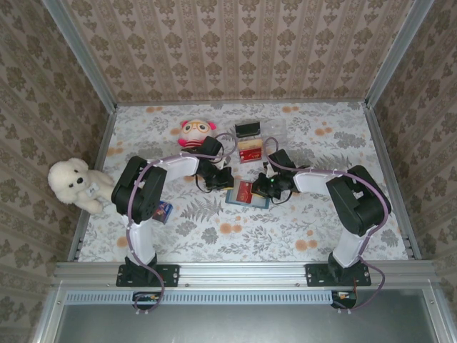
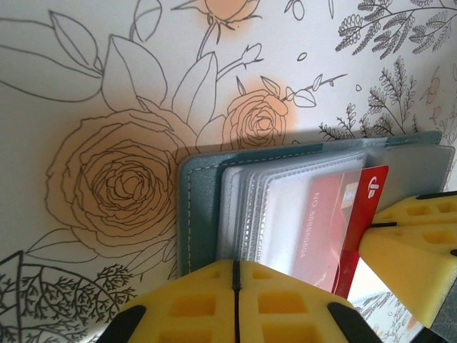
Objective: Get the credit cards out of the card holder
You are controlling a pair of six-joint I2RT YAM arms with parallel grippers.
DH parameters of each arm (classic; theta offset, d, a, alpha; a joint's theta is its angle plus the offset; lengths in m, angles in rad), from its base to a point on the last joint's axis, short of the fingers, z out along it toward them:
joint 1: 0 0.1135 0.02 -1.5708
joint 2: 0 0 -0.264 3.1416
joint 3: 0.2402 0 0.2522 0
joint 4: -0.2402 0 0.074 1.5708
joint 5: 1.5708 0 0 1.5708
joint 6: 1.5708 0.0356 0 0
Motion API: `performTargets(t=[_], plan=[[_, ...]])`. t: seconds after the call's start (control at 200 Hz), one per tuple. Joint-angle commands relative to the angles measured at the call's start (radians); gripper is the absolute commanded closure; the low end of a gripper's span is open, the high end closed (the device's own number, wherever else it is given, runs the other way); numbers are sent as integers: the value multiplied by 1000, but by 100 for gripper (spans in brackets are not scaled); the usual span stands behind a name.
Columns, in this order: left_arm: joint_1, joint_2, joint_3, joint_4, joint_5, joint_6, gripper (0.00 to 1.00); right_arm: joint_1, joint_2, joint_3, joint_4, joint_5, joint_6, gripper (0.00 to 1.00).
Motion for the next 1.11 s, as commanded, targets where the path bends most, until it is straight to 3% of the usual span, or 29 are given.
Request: performTargets(t=[0.0,0.1,0.295,0.59,0.825,1.1], plan=[[7,-22,4,-34,-16,32,92,-5,-14,14,-89,40,-27,90],[4,-57,8,-9,13,36,91,-5,-16,15,-73,28,-26,90],[-25,-99,-20,43,-37,21,90,-5,-15,7,-29,11,-13,88],[-53,-1,9,16,-1,10,90,-5,2,-8,13,-4,3,85],[-54,30,1,-44,-51,16,90,-7,6,-39,112,-53,46,76],[-55,41,-71,-47,-102,18,90,-8,62,-41,186,-92,81,79]])
